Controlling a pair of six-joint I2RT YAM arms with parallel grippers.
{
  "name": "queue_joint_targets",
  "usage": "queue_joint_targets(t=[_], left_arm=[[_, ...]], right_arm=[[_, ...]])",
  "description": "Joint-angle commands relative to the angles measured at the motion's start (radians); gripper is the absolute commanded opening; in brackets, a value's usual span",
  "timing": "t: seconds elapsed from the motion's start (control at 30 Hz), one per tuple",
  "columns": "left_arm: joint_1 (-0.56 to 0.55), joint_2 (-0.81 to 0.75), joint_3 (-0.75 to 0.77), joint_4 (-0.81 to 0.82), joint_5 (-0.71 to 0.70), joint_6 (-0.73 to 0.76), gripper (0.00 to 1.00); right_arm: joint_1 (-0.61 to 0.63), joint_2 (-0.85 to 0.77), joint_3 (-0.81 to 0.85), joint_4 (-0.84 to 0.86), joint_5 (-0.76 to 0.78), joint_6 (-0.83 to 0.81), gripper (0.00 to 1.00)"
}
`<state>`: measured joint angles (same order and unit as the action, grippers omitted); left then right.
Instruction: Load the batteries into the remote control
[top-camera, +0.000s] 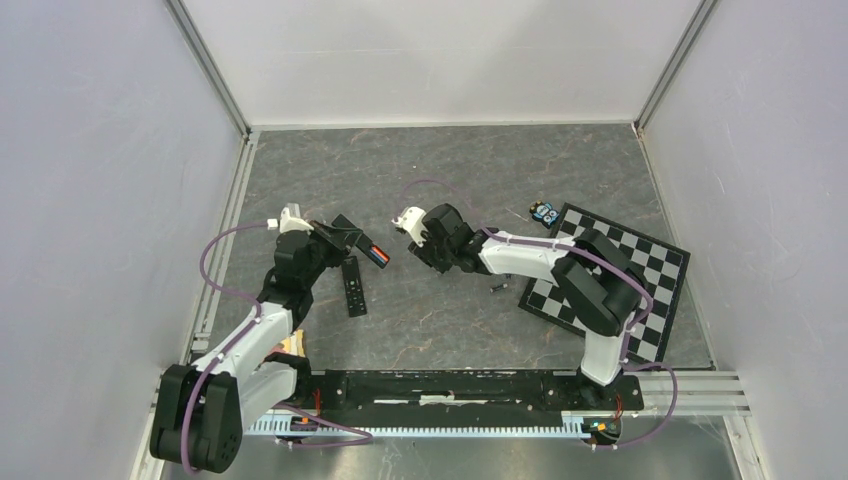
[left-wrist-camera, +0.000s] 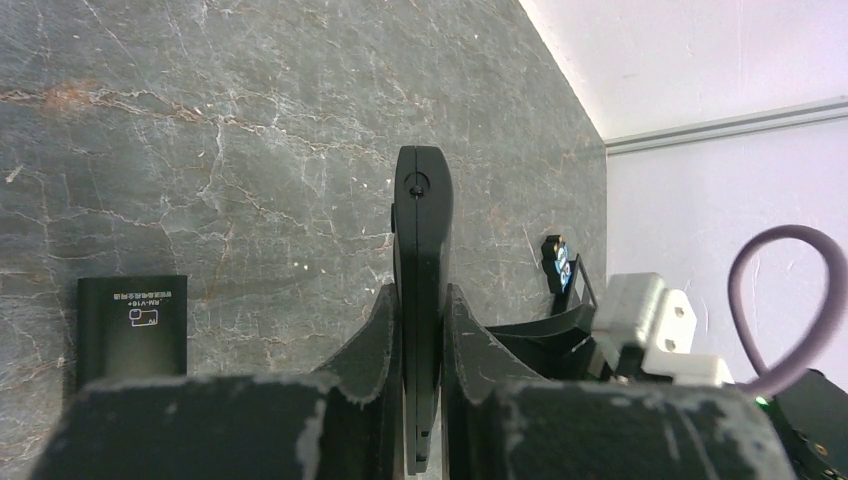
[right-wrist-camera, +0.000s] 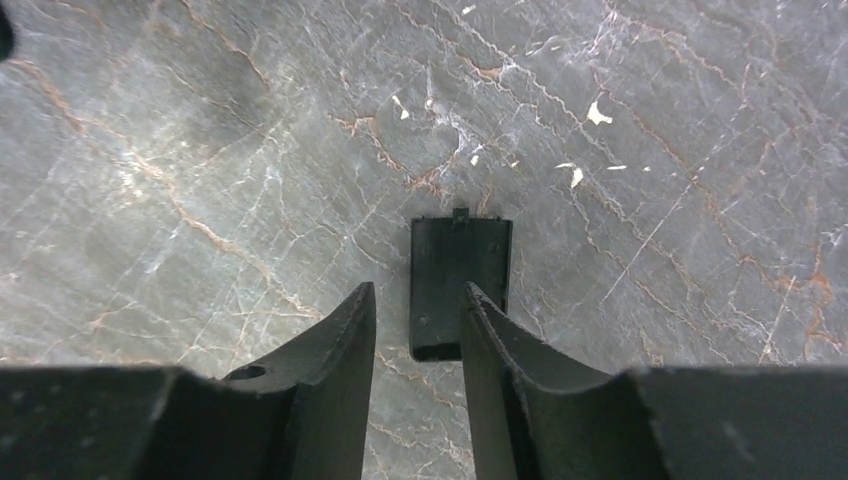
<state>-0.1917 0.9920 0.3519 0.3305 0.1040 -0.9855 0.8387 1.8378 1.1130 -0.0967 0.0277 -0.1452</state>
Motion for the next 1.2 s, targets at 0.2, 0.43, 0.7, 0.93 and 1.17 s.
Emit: queue_joint_targets(t=[0.2, 0.43, 0.7, 0.93, 1.17], left_arm=[[0.005, -0.009, 0.003, 0.043, 0.01, 0.039, 0.02], [0.005, -0.006, 0.001, 0.057, 0.022, 0.048, 0.02], [0.005, -0.017, -0.007, 0.063, 0.024, 0.053, 0.02], [0.005, -0.032, -0.016, 0.054, 0.011, 0.054, 0.02], [0.005, -0.033, -0.019, 0.054, 0.017, 0.058, 0.02]], right_arm=[[0.002, 0.068, 0.065, -0.045, 0.011, 0.0, 0.26], [-0.001, 0.079, 0.061, -0.046, 0.102, 0.065, 0.0], [-0.039, -0.004, 0.066, -0.015, -0.227, 0.298, 0.0], [-0.061, -0.03, 0.0, 0.047, -0.31, 0.419, 0.0], [-0.047, -0.058, -0.004, 0.027, -0.285, 0.258, 0.06]])
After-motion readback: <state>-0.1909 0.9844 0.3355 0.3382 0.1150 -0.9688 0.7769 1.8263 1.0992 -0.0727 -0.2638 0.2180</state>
